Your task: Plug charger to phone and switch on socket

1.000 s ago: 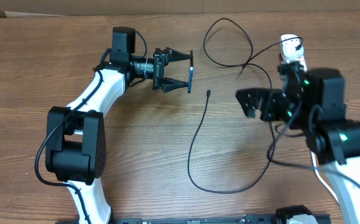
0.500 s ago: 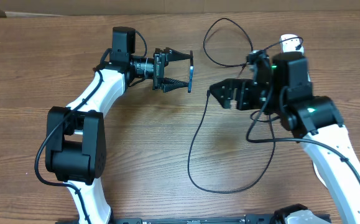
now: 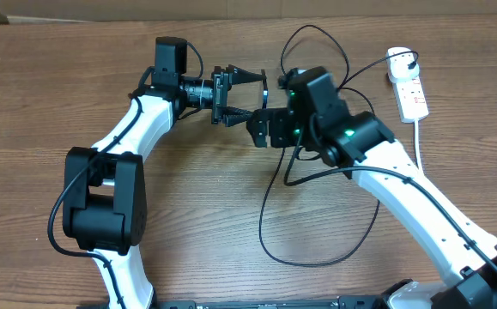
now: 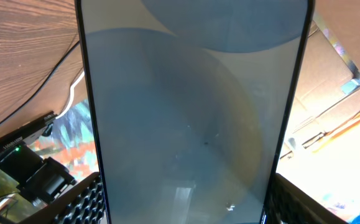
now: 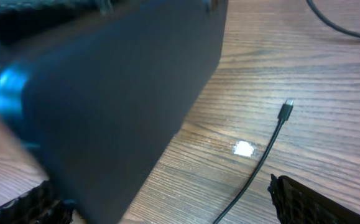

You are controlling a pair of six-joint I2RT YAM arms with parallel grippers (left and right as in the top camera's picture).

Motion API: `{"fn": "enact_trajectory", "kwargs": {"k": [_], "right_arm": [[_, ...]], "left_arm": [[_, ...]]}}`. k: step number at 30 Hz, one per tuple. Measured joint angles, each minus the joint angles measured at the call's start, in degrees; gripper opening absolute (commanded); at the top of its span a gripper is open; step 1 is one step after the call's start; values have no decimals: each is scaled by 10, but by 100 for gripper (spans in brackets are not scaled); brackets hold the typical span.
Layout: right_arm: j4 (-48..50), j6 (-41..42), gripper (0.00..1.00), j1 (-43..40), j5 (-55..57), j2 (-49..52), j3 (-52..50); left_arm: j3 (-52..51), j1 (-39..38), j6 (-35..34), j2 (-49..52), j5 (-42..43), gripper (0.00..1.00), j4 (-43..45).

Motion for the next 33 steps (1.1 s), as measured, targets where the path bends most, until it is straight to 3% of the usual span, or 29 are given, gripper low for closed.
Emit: {"fn": "enact_trajectory", "kwargs": {"k": [9,15,23,28,33], "right_arm": [[4,8,99,3,34,-1,51],[5,45,83,19,94,1,51],[6,95,80,63,164,6,51],[13,117,61,70,197,26,51],[25,132,58,70,214,47,51]], "left_arm": [[0,0,0,0,0,40,0],[0,0,-2,0,-4,40,0],[0,-1,-8,0,-7,40,0],[0,-2,-15,0,-9,40,0],[0,-2,-15,0,-9,40,0]]}}
